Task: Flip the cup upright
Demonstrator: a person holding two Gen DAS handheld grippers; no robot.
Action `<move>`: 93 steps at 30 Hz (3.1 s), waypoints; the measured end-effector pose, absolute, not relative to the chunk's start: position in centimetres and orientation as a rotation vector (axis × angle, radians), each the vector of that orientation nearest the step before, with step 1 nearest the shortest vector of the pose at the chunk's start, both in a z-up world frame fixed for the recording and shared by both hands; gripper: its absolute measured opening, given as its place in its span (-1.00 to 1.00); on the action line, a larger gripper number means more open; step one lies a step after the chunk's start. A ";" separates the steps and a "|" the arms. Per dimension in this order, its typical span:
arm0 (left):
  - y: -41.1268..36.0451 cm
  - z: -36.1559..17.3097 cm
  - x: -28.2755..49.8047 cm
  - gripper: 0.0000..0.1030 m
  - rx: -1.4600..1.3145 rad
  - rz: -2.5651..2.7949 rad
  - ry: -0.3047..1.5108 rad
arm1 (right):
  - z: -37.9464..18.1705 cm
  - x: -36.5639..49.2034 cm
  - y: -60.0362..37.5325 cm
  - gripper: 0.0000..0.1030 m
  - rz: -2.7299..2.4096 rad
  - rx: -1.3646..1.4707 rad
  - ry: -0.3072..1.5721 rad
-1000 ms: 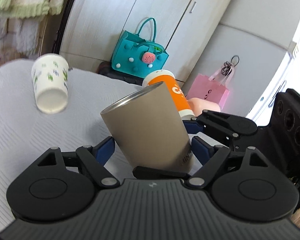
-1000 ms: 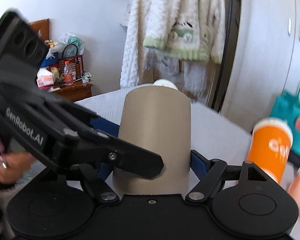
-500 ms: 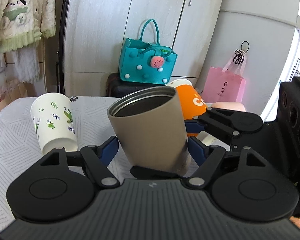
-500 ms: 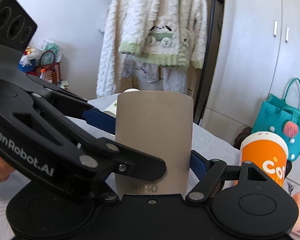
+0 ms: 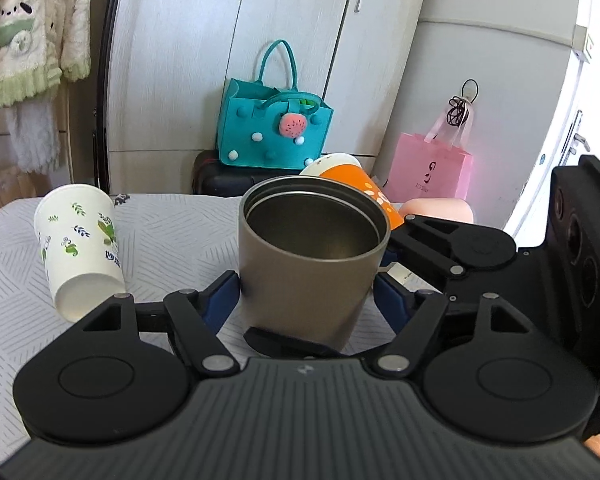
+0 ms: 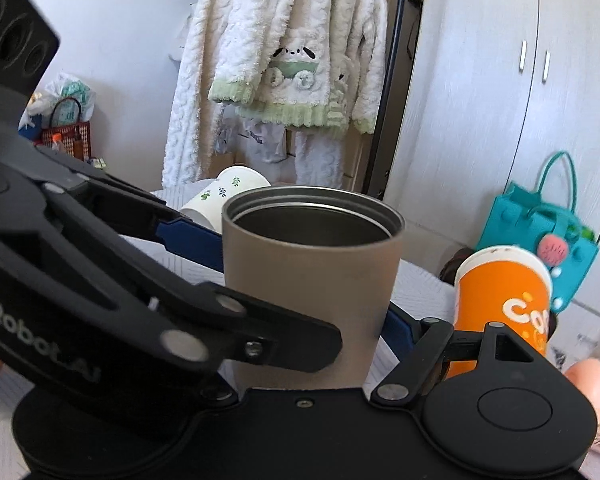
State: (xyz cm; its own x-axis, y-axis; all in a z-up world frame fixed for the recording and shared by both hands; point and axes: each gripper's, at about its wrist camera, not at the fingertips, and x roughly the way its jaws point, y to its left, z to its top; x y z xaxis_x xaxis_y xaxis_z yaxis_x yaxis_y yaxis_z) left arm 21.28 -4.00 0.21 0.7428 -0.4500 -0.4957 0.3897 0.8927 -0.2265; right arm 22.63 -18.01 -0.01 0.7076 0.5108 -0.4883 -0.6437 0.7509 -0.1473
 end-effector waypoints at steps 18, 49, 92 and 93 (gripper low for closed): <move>-3.0 0.9 18.2 0.47 -0.158 -0.445 0.567 | 1.5 19.3 -20.2 0.80 0.602 -0.225 0.479; -0.7 5.2 4.0 0.66 -0.006 -0.282 0.503 | 6.0 4.0 -23.4 0.82 0.406 -0.158 0.335; -0.3 0.9 3.1 1.00 -0.026 -0.014 0.604 | 2.2 2.5 -22.9 1.00 -0.011 -0.036 0.405; -0.4 0.9 3.1 1.00 -0.024 -0.012 0.601 | 2.2 2.5 -22.9 1.00 -0.013 -0.037 0.407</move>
